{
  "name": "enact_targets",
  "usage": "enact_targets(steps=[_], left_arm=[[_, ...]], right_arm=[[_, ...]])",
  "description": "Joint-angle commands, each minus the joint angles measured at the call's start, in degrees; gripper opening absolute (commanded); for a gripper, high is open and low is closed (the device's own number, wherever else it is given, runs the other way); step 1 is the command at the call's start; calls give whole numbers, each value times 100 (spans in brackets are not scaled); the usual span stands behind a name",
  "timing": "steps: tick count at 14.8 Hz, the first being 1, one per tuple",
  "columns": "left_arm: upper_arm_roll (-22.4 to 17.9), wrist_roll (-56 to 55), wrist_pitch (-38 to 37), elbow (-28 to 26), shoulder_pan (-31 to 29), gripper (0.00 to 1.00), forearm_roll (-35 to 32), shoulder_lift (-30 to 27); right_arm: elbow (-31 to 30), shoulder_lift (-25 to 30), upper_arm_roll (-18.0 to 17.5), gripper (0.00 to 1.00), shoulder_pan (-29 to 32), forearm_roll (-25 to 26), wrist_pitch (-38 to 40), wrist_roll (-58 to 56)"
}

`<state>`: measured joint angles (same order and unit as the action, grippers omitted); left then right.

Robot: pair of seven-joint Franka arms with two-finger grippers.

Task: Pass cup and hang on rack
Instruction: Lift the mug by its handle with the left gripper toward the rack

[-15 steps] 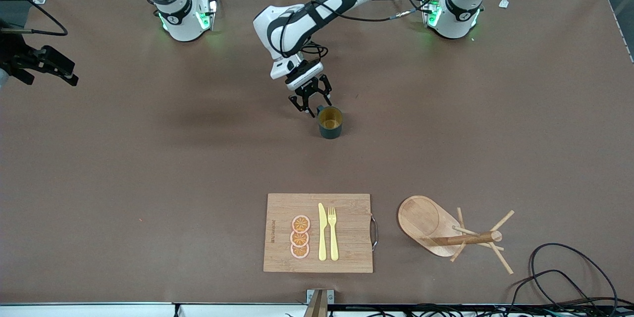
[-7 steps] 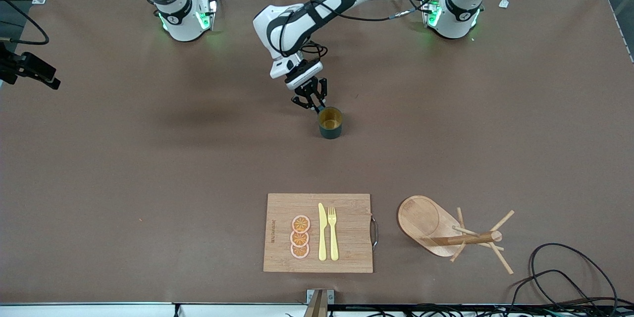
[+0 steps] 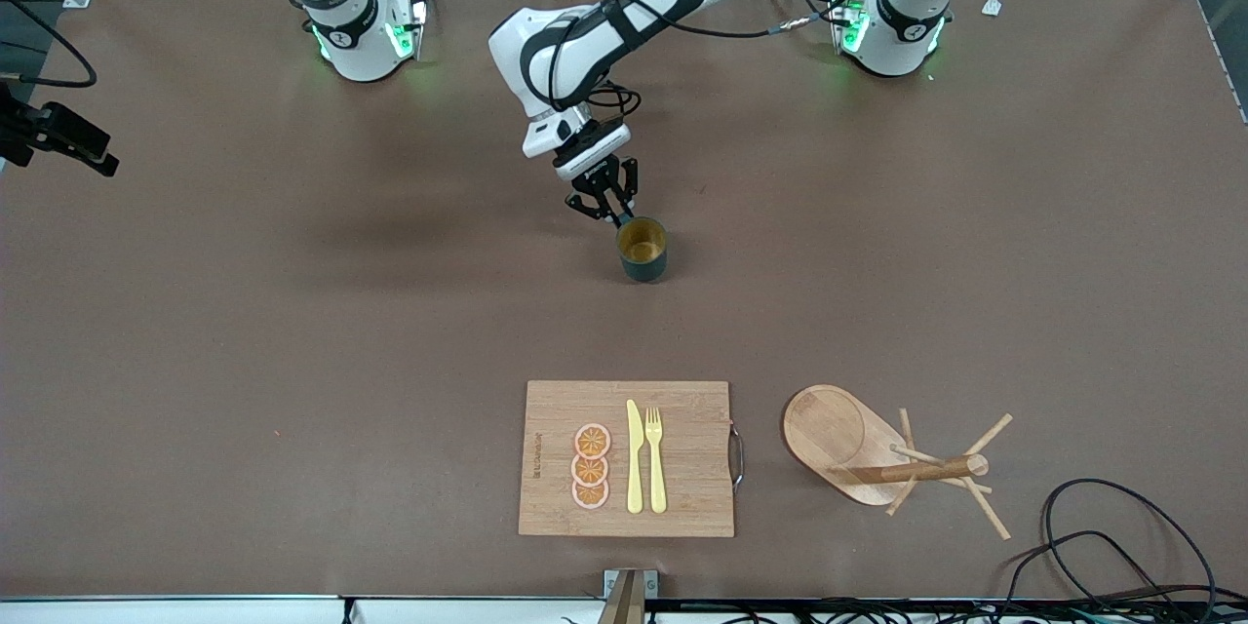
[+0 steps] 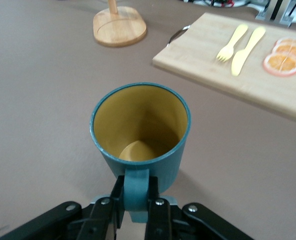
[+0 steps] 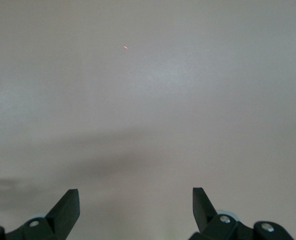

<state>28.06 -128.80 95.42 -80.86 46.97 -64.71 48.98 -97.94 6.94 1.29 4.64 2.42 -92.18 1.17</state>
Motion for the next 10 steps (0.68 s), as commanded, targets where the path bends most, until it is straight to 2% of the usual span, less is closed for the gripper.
enact_targets(steps=[1, 4, 10], left_arm=[[-11, 416, -76, 237, -135, 0, 370, -301], [42, 654, -68, 351, -425, 0, 827, -775], [51, 1489, 152, 545, -1119, 0, 2259, -1742]], right_arm=[[74, 0, -32, 100, 2, 48, 69, 23], [74, 0, -32, 100, 11, 48, 69, 15], [74, -8, -32, 100, 2, 48, 69, 6]])
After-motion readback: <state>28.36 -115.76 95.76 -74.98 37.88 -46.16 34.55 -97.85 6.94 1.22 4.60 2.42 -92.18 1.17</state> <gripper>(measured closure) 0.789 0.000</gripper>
